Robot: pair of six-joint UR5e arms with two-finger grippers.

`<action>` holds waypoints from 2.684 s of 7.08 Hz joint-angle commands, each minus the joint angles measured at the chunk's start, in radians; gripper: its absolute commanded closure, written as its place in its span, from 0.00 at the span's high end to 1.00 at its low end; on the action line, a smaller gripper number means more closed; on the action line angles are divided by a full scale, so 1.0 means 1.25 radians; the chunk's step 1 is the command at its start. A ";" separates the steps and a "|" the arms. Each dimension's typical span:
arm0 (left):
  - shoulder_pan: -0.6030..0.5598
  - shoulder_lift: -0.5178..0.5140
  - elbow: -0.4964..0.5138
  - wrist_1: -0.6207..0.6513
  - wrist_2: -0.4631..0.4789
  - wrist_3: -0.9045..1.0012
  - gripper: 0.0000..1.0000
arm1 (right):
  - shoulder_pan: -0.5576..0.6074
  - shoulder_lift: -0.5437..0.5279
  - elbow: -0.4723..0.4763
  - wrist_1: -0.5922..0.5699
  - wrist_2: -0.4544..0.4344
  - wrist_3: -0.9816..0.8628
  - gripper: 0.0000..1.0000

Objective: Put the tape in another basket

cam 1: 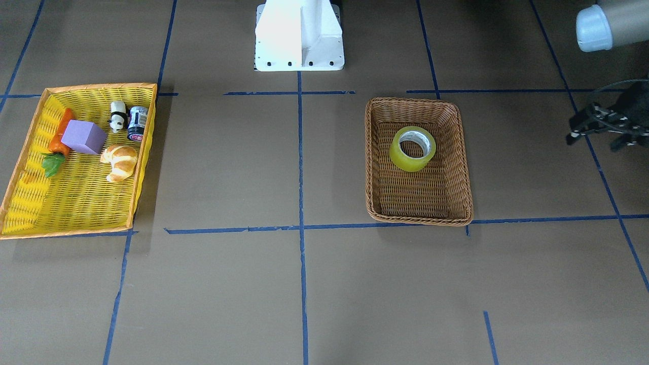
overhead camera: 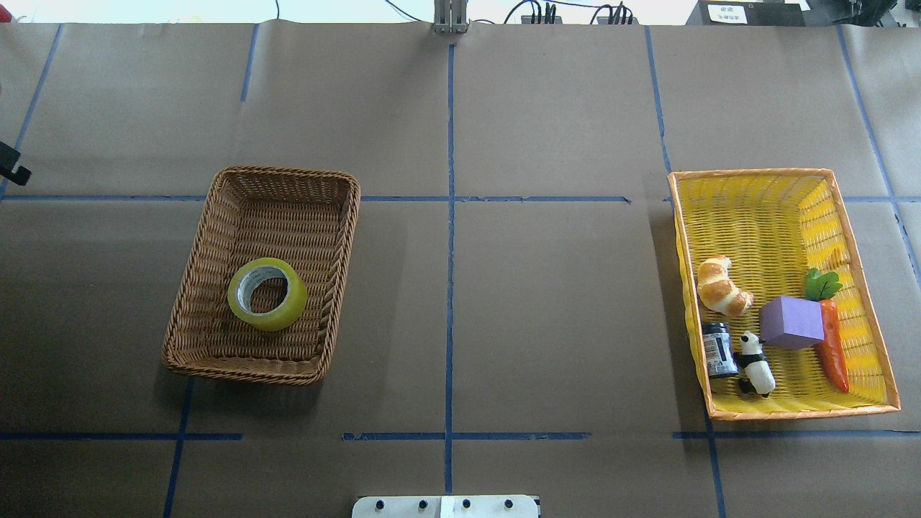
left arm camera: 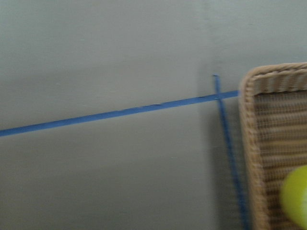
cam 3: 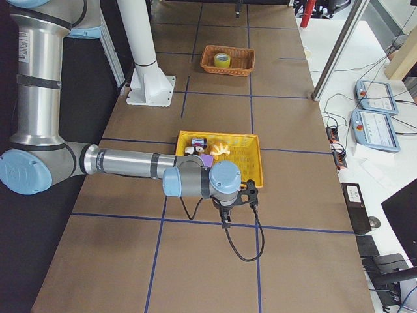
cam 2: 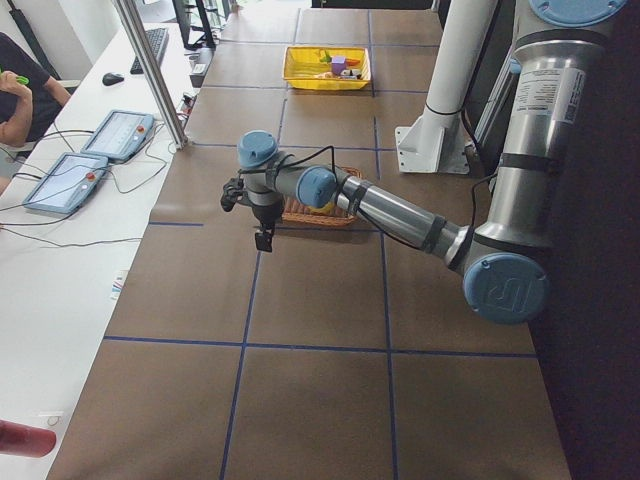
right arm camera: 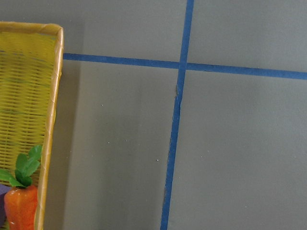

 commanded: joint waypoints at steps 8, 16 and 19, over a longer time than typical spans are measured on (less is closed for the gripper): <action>-0.184 0.080 0.185 -0.032 -0.045 0.244 1.00 | 0.007 0.016 0.007 -0.007 0.002 0.036 1.00; -0.210 0.106 0.188 -0.031 -0.045 0.244 1.00 | 0.010 0.016 0.004 -0.007 0.001 0.035 1.00; -0.210 0.106 0.187 -0.031 -0.044 0.248 1.00 | 0.017 0.013 0.005 -0.009 -0.004 0.034 1.00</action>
